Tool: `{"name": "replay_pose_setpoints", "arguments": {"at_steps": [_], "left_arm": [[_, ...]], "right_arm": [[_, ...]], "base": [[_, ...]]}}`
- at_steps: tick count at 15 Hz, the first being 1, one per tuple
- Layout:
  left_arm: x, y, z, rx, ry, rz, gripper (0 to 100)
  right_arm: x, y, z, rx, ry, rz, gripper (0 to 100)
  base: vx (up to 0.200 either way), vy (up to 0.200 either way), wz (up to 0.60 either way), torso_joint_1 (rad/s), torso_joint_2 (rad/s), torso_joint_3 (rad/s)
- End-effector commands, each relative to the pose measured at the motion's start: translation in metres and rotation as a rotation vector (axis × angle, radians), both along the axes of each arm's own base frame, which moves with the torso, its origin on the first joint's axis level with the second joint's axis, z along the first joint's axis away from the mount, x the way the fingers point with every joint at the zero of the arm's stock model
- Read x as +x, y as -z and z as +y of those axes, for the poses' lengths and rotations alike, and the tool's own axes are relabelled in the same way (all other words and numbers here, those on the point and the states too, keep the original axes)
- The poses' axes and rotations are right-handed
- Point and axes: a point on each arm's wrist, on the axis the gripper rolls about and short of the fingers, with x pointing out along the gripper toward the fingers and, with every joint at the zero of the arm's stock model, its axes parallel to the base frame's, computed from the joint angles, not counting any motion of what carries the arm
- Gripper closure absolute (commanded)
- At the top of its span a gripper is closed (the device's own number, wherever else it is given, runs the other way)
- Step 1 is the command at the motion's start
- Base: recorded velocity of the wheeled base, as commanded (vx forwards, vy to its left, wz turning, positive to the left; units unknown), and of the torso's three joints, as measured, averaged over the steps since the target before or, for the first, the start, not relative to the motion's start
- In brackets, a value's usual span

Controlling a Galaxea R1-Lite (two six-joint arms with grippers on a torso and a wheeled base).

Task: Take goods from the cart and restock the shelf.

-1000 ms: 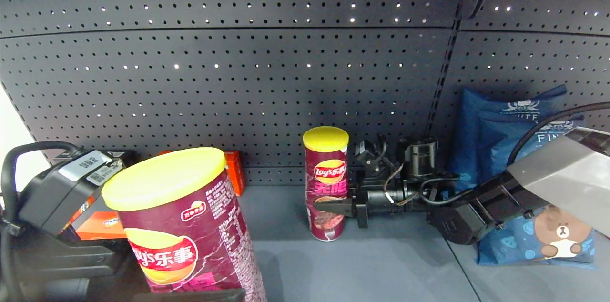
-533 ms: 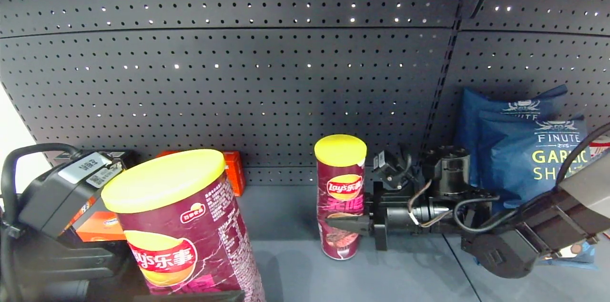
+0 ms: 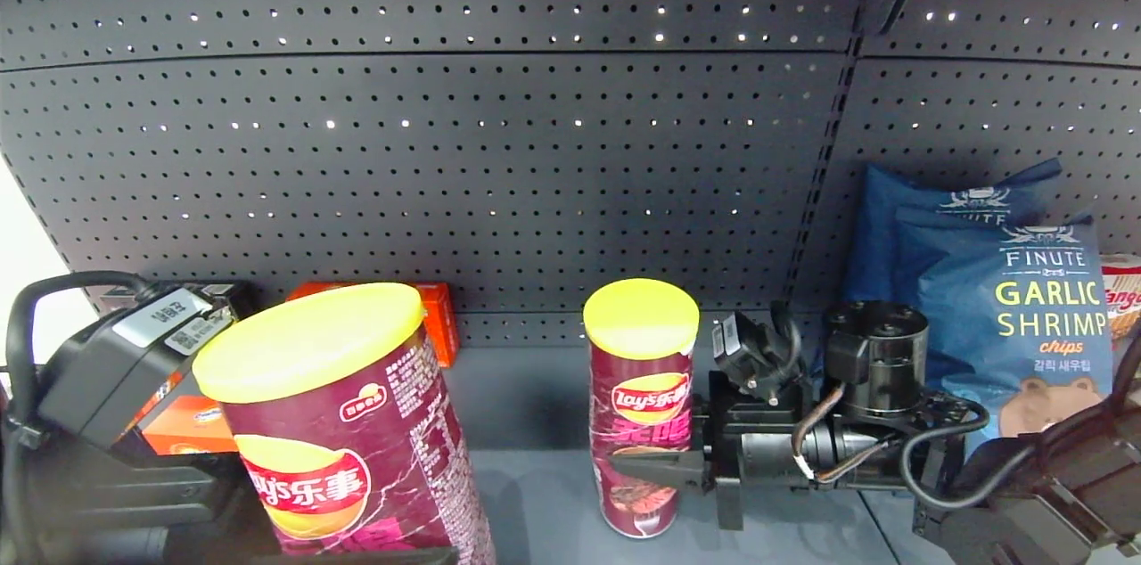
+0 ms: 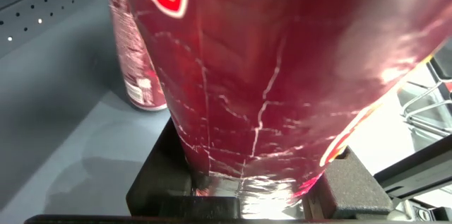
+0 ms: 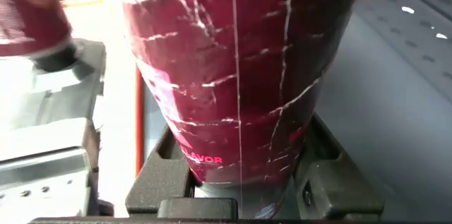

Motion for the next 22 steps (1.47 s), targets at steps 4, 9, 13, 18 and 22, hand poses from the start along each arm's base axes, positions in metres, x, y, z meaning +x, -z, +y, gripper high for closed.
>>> {"name": "replay_pose_setpoints", "arguments": {"at_steps": [4,9,13,18,22], "left_arm": [[0.001,0.002,0.0,0.003,-0.004,0.009,100],[0.002,0.004,0.0,0.008,-0.004,0.02,100],[0.003,0.005,-0.001,0.01,-0.004,0.023,100],[0.002,0.005,-0.001,0.011,-0.002,0.026,100],[0.002,0.005,-0.001,0.01,-0.002,0.025,100]], "right_arm": [[-0.008,0.002,0.001,0.004,-0.017,-0.003,100],[-0.02,0.016,-0.004,-0.013,-0.03,0.019,100],[-0.021,0.017,0.001,-0.015,-0.039,0.022,100],[-0.017,0.022,0.008,-0.023,-0.036,0.027,100],[-0.016,0.023,0.005,-0.026,-0.027,0.031,100]], "base": [[0.0,0.0,0.0,0.0,0.0,0.0],[0.0,0.0,0.0,0.0,0.0,0.0],[0.0,0.0,0.0,0.0,0.0,0.0],[0.0,0.0,0.0,0.0,0.0,0.0],[0.0,0.0,0.0,0.0,0.0,0.0]]}}
